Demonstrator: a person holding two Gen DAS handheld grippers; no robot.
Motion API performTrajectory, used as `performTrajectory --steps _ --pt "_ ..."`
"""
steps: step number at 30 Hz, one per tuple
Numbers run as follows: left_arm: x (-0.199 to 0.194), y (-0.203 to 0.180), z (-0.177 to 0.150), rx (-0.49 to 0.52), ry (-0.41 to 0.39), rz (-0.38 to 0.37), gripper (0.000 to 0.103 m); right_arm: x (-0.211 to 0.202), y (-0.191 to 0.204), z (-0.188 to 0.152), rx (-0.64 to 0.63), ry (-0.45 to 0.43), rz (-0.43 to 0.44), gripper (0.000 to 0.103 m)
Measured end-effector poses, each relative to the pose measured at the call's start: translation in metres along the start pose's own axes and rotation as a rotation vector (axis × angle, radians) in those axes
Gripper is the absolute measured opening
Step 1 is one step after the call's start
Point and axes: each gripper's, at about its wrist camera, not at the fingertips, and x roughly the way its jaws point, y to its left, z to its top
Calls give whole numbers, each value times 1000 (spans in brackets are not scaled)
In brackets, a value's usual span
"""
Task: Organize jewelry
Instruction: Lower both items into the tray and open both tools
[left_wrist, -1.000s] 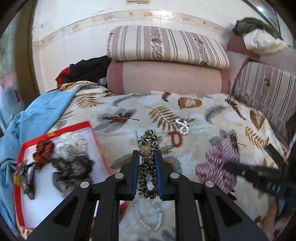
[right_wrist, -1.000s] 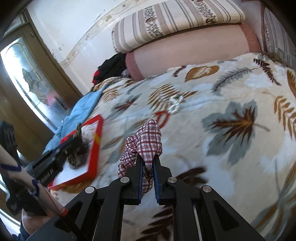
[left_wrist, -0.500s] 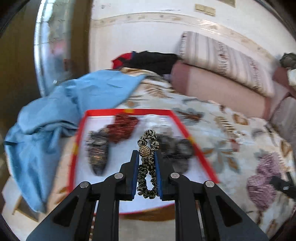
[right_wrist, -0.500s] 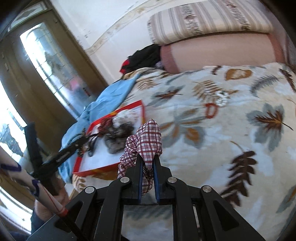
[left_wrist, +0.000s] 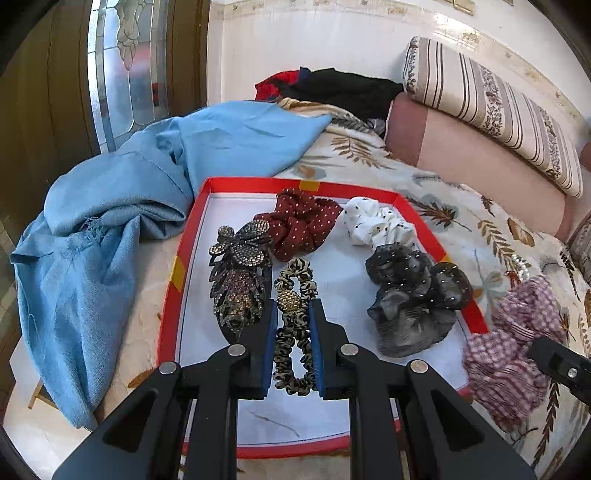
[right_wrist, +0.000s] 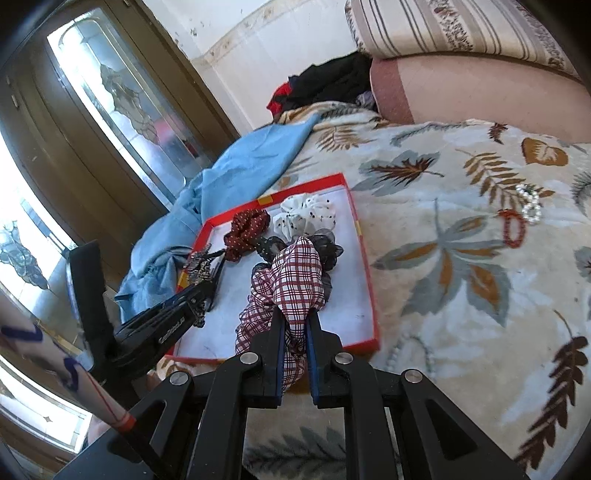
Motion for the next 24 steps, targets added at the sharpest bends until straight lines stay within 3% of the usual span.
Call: performTrajectory --steps 24 --pt "33 -2 2 30 84 66 16 49 -13 12 40 61 -41 11"
